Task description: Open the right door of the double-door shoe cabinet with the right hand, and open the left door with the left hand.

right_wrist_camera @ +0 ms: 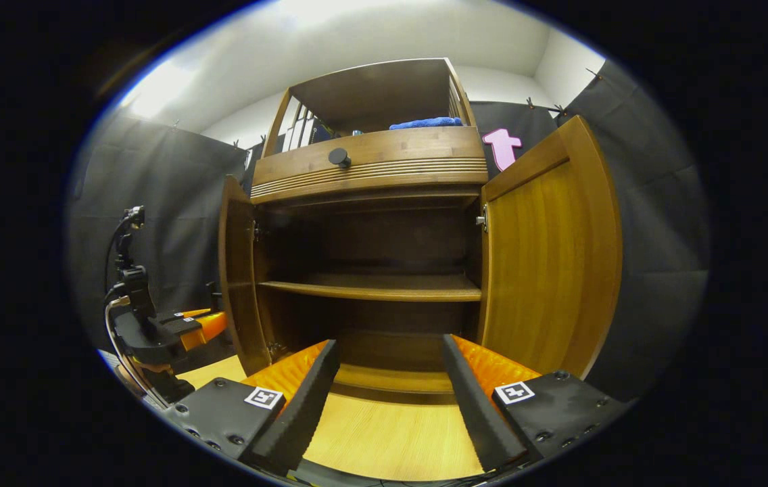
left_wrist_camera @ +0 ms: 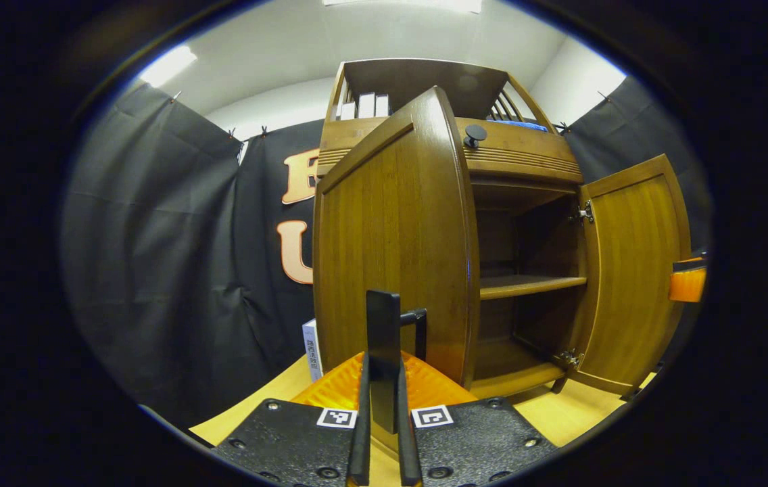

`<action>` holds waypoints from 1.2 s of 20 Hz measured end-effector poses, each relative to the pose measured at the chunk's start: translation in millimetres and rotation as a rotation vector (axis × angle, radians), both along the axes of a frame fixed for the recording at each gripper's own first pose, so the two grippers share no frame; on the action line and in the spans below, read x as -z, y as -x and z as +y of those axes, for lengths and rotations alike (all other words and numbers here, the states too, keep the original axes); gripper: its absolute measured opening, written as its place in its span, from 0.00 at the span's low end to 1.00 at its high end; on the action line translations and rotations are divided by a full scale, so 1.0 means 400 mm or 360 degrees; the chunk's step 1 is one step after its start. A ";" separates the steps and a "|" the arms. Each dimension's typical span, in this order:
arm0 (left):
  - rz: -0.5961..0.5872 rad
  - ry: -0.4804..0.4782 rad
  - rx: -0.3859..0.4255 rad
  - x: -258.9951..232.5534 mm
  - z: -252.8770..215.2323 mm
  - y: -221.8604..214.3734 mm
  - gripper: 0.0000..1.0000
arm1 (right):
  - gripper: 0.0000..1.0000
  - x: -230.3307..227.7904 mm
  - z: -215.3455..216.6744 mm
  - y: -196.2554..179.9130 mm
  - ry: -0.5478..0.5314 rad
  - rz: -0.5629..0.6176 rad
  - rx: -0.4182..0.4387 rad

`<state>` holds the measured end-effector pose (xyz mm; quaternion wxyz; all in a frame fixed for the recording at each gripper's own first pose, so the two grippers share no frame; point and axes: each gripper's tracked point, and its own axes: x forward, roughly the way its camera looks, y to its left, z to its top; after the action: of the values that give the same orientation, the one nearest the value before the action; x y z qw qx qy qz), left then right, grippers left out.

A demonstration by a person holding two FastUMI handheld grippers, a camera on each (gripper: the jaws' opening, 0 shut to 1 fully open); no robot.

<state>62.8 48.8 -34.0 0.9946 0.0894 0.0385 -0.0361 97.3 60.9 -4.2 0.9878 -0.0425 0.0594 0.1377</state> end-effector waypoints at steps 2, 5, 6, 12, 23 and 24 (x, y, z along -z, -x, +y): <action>-0.0017 -0.0019 -0.0022 -0.007 0.026 0.009 0.15 | 0.98 -0.003 0.001 -0.006 -0.0009 -0.0006 -0.0001; -0.0029 -0.0043 -0.0001 -0.010 0.047 0.018 0.15 | 1.00 0.004 -0.007 -0.013 -0.0009 0.0005 0.0011; -0.0029 -0.0051 0.0009 -0.011 0.049 0.020 0.15 | 0.98 0.010 -0.012 -0.016 -0.0010 0.0015 0.0019; -0.0059 -0.0130 0.0040 -0.022 0.097 0.022 0.15 | 1.00 0.010 -0.030 -0.015 0.0000 0.0008 0.0050; -0.0025 -0.0006 0.0037 -0.003 0.248 0.036 0.07 | 0.98 0.017 -0.017 0.016 0.0008 0.0009 0.0050; -0.0035 -0.0023 0.0032 -0.008 0.268 0.034 0.05 | 0.98 0.018 -0.018 0.017 0.0011 0.0009 0.0051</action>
<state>49.2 155.8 -30.9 0.9939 0.0976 0.0269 -0.0448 90.4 53.9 -11.6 0.9895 -0.0445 0.0634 0.1217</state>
